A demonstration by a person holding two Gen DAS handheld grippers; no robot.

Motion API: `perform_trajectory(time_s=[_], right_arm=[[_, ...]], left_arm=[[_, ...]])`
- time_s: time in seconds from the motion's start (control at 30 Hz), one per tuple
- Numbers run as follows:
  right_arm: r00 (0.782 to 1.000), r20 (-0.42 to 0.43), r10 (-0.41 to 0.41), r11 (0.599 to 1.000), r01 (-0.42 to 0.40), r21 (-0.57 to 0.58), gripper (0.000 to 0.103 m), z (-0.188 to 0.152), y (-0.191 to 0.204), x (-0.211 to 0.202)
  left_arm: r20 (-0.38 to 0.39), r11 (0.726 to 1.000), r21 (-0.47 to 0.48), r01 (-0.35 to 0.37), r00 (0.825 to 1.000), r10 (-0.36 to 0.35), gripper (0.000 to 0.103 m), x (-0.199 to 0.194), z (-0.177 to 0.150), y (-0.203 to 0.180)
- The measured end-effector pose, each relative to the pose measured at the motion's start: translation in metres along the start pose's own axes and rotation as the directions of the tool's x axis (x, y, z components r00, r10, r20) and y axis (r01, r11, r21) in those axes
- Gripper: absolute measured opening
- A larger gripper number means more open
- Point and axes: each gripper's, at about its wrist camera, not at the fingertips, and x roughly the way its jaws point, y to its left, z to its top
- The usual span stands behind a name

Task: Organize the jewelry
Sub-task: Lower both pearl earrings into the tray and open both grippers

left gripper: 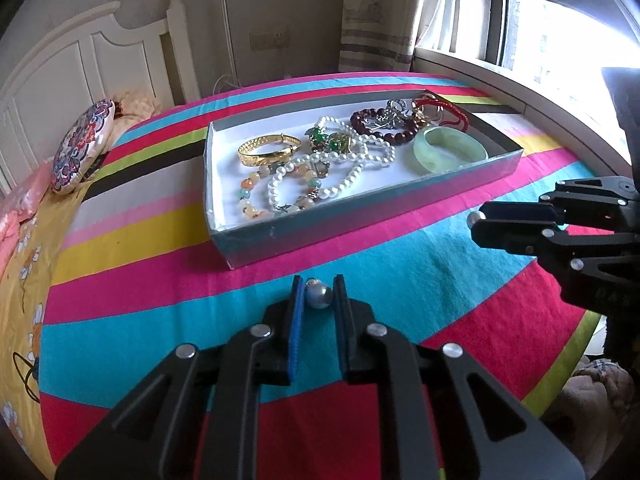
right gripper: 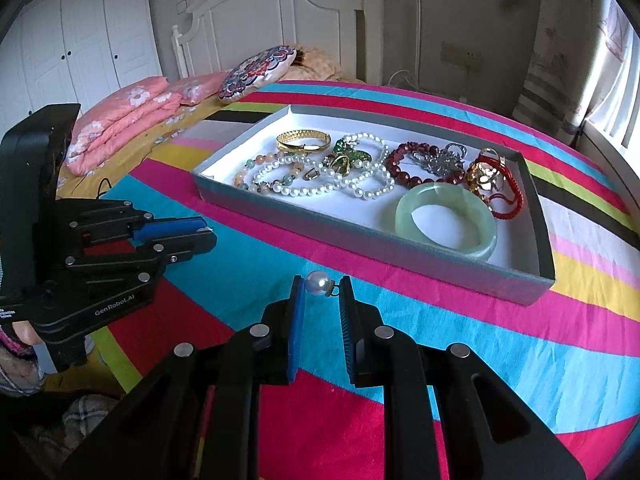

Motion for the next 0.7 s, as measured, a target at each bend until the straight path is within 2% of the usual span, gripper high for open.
perform_trajectory(time_s=[0.53, 0.7], right_arm=[[0.996, 0.086, -0.004, 1.0, 0.004, -0.005, 0.017, 0.02, -0.004, -0.013], [0.992, 0.124, -0.008, 1.0, 0.011, -0.021, 0.017, 0.033, -0.006, -0.014]], left_arm=[[0.086, 0.999, 0.038, -0.033, 0.996, 0.029, 0.014, -0.016, 0.029, -0.013], [0.107, 0.999, 0.027, -0.02, 0.994, 0.017, 0.014, -0.014, 0.042, -0.014]])
